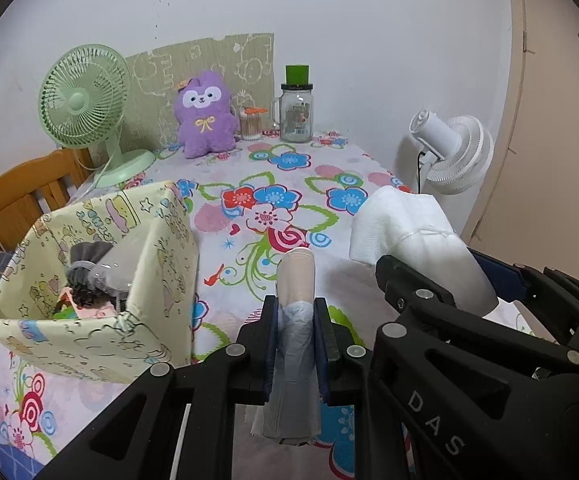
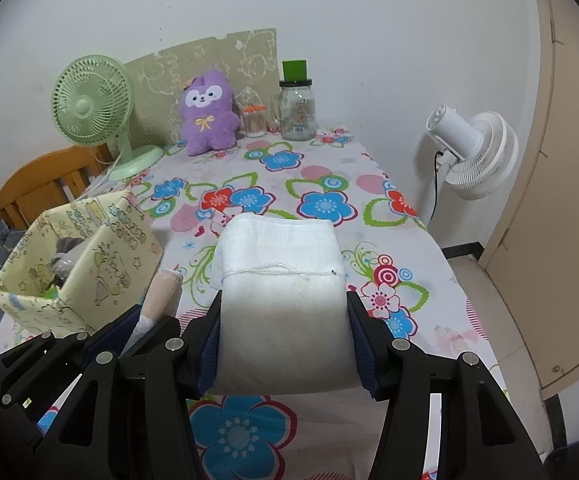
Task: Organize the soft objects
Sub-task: 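Lift and carry the rolled cloth and white towel toward the fabric box with both tools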
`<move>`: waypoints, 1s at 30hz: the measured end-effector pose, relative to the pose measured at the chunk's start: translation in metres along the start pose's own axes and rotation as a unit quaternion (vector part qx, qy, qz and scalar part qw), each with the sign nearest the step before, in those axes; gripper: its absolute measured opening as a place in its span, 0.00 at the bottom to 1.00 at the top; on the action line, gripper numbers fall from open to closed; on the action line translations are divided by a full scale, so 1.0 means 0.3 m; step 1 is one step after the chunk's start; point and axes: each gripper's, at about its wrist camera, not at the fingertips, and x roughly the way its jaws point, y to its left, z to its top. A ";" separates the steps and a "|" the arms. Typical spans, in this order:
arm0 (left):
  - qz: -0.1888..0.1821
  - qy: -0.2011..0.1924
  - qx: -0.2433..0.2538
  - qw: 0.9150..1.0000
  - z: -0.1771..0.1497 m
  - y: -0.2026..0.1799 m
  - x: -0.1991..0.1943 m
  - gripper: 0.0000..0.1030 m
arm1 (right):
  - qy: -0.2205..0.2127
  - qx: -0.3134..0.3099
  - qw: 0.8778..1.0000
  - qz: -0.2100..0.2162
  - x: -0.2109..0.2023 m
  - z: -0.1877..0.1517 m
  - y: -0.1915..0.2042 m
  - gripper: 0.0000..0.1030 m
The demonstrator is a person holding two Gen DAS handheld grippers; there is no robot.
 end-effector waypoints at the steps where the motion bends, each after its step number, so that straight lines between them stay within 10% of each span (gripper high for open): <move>1: 0.000 -0.003 0.001 1.000 0.002 0.001 -0.009 0.14 | -0.003 0.000 1.000 0.000 -0.010 0.002 0.003 0.57; 30: 0.003 -0.042 0.004 0.999 0.098 0.091 -0.171 0.14 | -0.043 -0.020 0.999 0.012 -0.162 0.118 0.124 0.57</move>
